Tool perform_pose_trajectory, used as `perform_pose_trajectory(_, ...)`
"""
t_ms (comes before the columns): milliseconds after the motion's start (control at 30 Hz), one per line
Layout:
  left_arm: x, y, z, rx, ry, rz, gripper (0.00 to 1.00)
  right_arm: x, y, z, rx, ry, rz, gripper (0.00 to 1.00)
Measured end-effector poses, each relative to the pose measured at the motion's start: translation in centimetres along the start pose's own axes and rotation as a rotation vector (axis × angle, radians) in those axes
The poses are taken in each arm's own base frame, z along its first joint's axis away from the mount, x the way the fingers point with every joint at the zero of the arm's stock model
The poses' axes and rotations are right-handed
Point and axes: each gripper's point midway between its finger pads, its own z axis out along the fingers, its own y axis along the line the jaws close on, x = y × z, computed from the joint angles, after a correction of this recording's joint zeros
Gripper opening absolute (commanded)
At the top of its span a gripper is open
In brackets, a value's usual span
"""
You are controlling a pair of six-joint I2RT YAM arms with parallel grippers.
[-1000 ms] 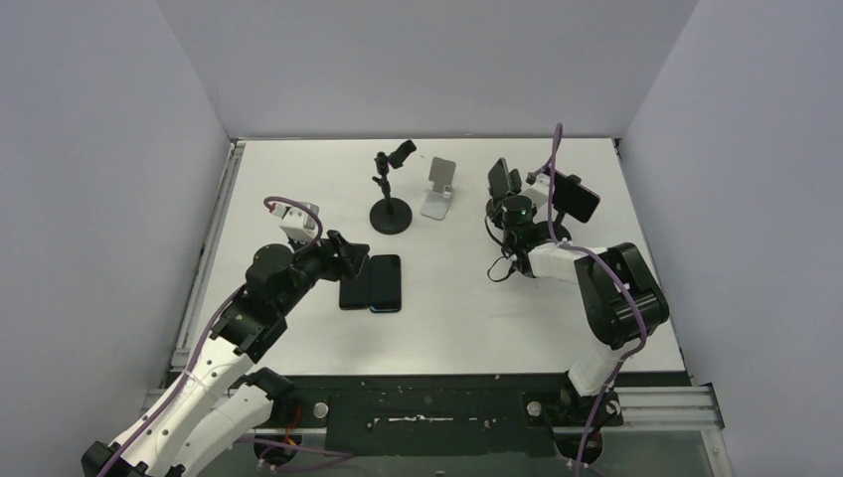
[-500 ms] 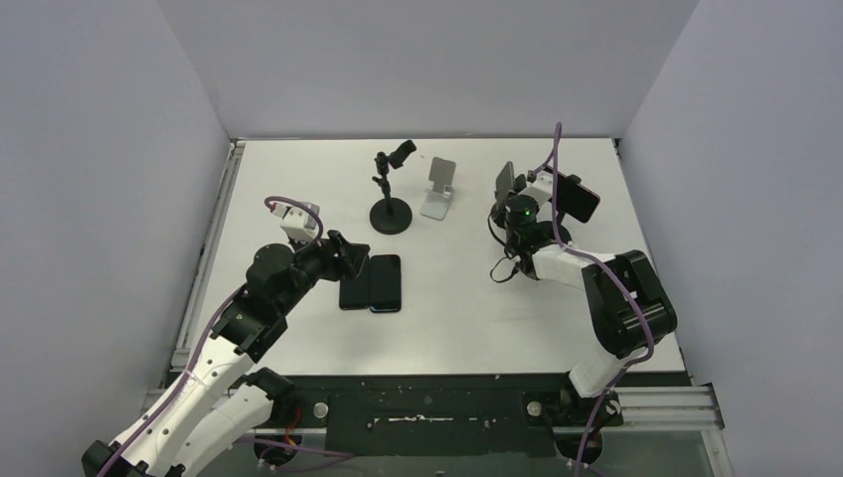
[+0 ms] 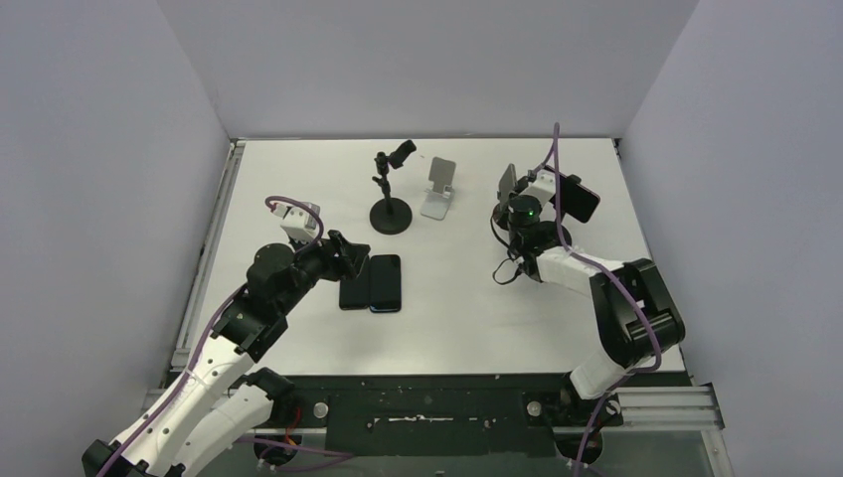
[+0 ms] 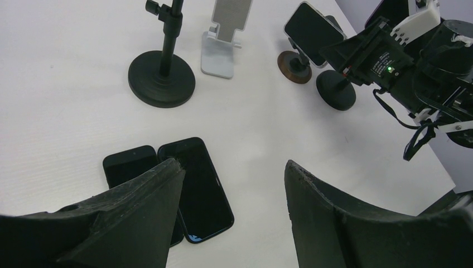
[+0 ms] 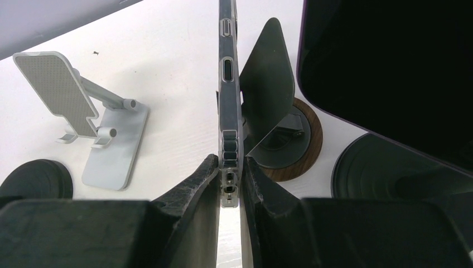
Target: Remove the phone from the phone stand
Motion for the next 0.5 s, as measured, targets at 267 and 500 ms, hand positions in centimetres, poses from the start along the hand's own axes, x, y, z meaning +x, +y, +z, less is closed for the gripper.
perform_pose_trajectory(267, 0.0, 0.0, 0.0, 0.0, 0.001, 0.0, 0.64, -0.9, 0.1, -0.6, -0.01, -0.01, -0.018, 0.0)
perform_pose_trajectory(500, 0.1, 0.0, 0.0, -0.001, 0.002, 0.0, 0.64, -1.6, 0.6, -1.4, -0.03, -0.011, -0.032, 0.0)
